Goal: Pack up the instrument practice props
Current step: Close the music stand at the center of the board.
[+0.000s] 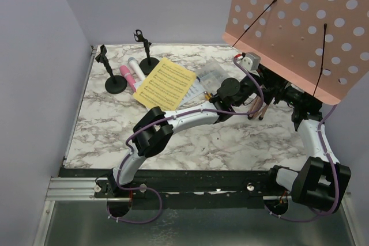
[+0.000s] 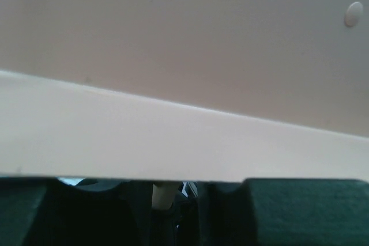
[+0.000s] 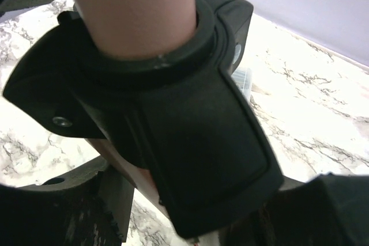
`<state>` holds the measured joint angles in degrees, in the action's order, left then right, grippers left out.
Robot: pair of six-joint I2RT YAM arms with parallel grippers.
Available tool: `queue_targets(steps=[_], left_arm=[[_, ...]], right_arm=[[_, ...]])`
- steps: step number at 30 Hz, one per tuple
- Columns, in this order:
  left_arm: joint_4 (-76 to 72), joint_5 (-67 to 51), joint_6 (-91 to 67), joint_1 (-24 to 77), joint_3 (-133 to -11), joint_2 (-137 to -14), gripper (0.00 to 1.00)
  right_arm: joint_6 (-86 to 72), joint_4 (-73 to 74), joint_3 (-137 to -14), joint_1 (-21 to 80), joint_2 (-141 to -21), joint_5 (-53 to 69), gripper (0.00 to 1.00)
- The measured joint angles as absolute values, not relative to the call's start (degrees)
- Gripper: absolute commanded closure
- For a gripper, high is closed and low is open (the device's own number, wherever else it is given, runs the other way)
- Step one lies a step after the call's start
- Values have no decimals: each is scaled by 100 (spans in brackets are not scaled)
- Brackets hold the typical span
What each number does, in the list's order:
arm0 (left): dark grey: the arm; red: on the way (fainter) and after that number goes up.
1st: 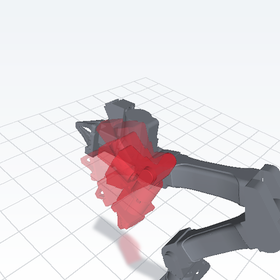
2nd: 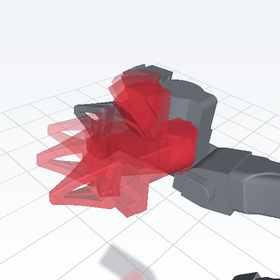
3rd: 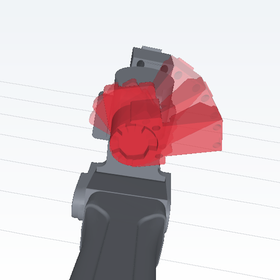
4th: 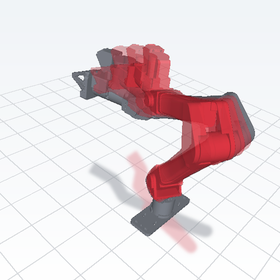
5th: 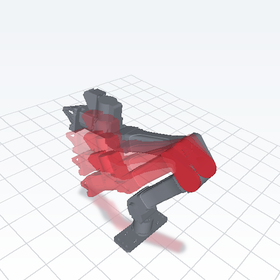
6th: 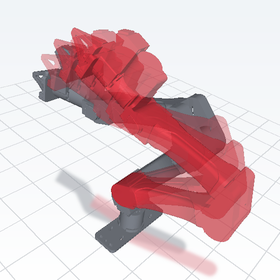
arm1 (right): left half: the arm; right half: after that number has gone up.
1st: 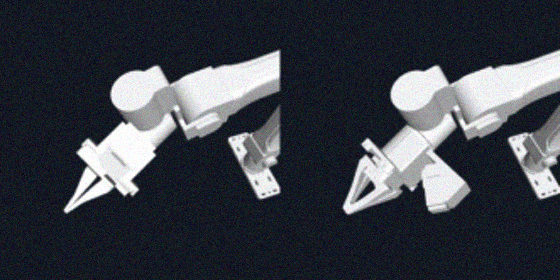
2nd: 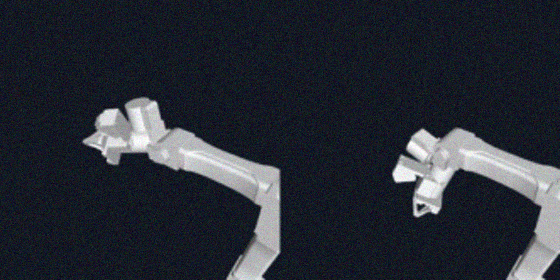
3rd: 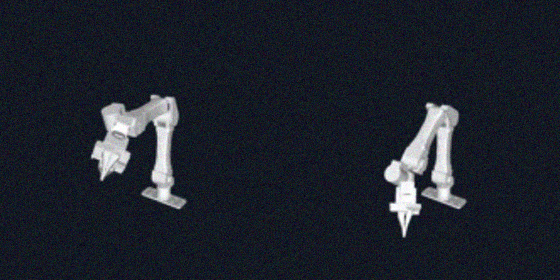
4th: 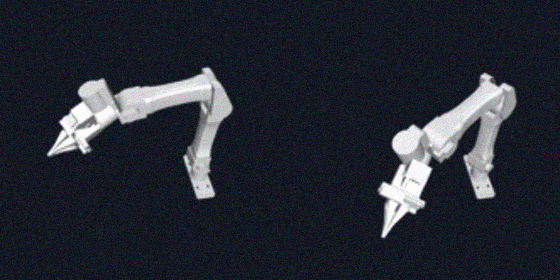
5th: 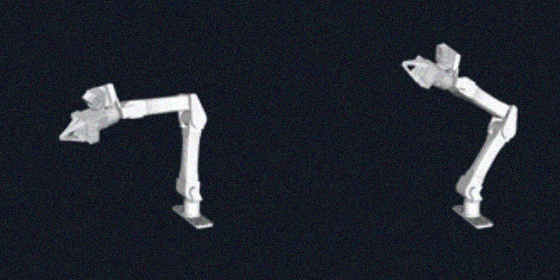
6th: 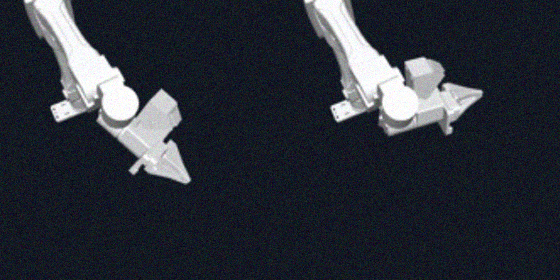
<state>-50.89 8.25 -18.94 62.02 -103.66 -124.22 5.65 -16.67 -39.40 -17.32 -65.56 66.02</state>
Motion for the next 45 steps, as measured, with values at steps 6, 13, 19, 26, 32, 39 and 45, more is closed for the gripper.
queue_targets(steps=[6, 13, 19, 26, 32, 39, 45], left_arm=[[-5092, 727, -1774, 6189, -10372, -12425, 100], [-5094, 602, -1634, 6184, -10368, -12420, 100], [-5107, 456, -1525, 6187, -10269, -12359, 100], [-5074, 364, -1393, 6145, -10132, -12234, 100], [-5041, 272, -1387, 6082, -10049, -12156, 100], [-4982, 233, -1457, 6040, -9872, -11992, 100], [-4831, 213, -1653, 5992, -9789, -11863, 100]], right_arm=[[576, -1660, -3942, -1732, -6556, 6602, 48], [410, -1337, -3955, -1723, -6558, 6632, 22], [290, -1142, -3955, -1717, -6556, 6692, 7], [211, -1061, -3955, -1715, -6556, 6781, 5], [130, -1063, -3955, -1715, -6556, 6888, 2], [-14, -1087, -3955, -1715, -6556, 7081, 0], [-231, -1223, -3955, -1721, -6587, 7303, 0]])
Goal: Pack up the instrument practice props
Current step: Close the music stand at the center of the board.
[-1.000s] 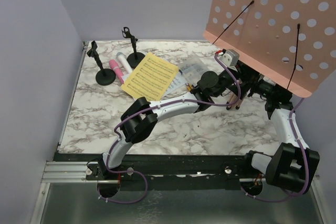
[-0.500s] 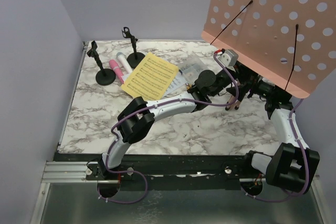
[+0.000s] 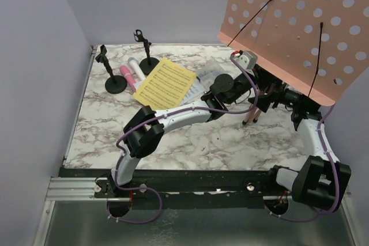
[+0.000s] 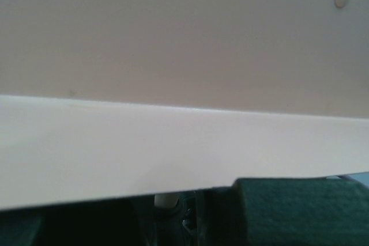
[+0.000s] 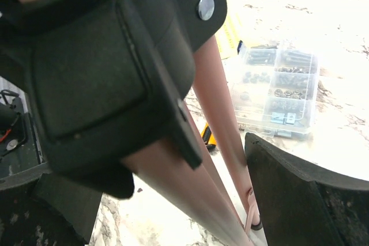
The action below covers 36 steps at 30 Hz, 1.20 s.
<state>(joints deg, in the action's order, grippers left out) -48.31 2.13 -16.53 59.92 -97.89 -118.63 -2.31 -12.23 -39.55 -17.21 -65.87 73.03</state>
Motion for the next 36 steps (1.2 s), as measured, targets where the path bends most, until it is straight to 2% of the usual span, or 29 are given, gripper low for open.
queue_targets(steps=[6, 15, 32, 36], left_arm=[[-4668, 165, -1865, 5922, -9760, -11773, 100], [-4615, 84, -2165, 5887, -9758, -11754, 100], [-4615, 36, -2644, 5819, -9769, -11754, 100], [-4589, 14, -2685, 5808, -9769, -11754, 100]], right_arm=[[-486, -1446, -3922, -1721, -6628, 7491, 1], [-915, -1916, -3793, -1726, -6643, 7542, 8], [-687, -1911, -3789, -1680, -6733, 7397, 33], [-585, -1817, -3789, -1662, -6726, 7380, 43]])
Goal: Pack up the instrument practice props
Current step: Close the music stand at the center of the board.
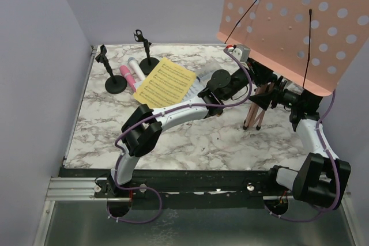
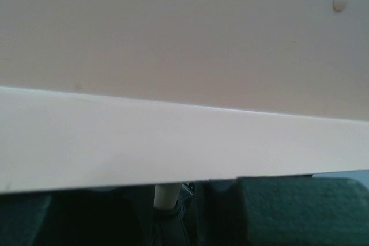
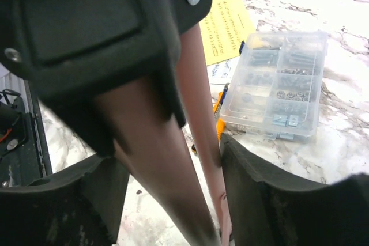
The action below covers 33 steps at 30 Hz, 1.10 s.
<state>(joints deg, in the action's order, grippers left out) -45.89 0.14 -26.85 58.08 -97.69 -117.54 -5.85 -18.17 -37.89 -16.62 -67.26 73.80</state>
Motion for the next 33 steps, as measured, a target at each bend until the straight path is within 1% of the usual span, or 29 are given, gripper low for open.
queue_targets(steps=[7, 12, 15, 18, 23, 30, 33], left_arm=[[-4475, -3, -2722, 5763, -9769, -11754, 100], [-4471, -32, -2733, 5745, -9767, -11754, 86], [-4491, -58, -2727, 5743, -9751, -11754, 71], [-4543, -64, -2698, 5741, -9721, -11754, 64], [-4650, -126, -2703, 5739, -9677, -11754, 59], [-4703, -215, -2659, 5739, -9662, -11754, 57], [-4703, -217, -2652, 5739, -9662, -11754, 58]], right_arm=[[-327, -1653, -3793, -1594, -6718, 7378, 53], [-204, -1638, -3793, -1579, -6716, 7369, 56], [-158, -1625, -3793, -1577, -6707, 7369, 58], [-130, -1616, -3793, -1573, -6696, 7369, 60], [-86, -1616, -3793, -1568, -6694, 7367, 61], [-58, -1612, -3793, -1568, -6683, 7365, 61], [-47, -1605, -3793, -1568, -6678, 7360, 61]])
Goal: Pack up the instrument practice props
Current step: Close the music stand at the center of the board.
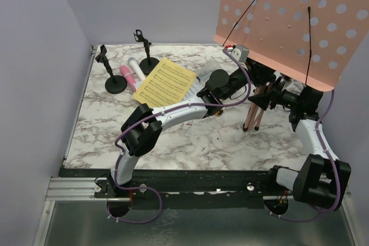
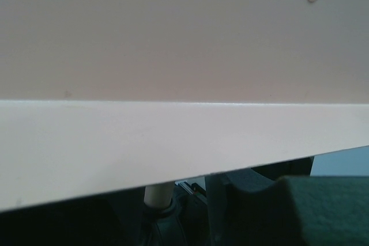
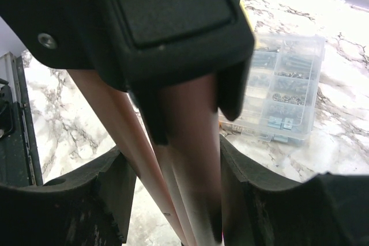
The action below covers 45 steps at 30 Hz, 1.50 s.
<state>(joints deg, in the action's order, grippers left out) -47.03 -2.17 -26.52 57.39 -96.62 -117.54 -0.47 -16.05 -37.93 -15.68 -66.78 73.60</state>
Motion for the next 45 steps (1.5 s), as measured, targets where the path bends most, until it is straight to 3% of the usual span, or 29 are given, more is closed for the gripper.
queue_targets(steps=[8, 14, 18, 24, 27, 45], left_arm=[[-4696, -211, -2657, 5734, -9662, -11756, 72], [-4689, -220, -2567, 5732, -9767, -11845, 100], [-4692, -231, -2521, 5723, -9802, -11885, 100], [-4705, -327, -2351, 5725, -9802, -11885, 100], [-4709, -349, -2279, 5745, -9802, -11878, 100], [-4626, -495, -2088, 5747, -9548, -11620, 100]], right_arm=[[12, -1511, -3785, -1570, -6606, 7325, 61], [3, -1439, -3785, -1570, -6589, 7303, 61], [5, -1424, -3785, -1570, -6580, 7277, 54], [-14, -1365, -3785, -1562, -6506, 7317, 13], [-97, -1404, -3785, -1533, -6381, 7463, 4], [-447, -1538, -3785, -1549, -6270, 8086, 0]])
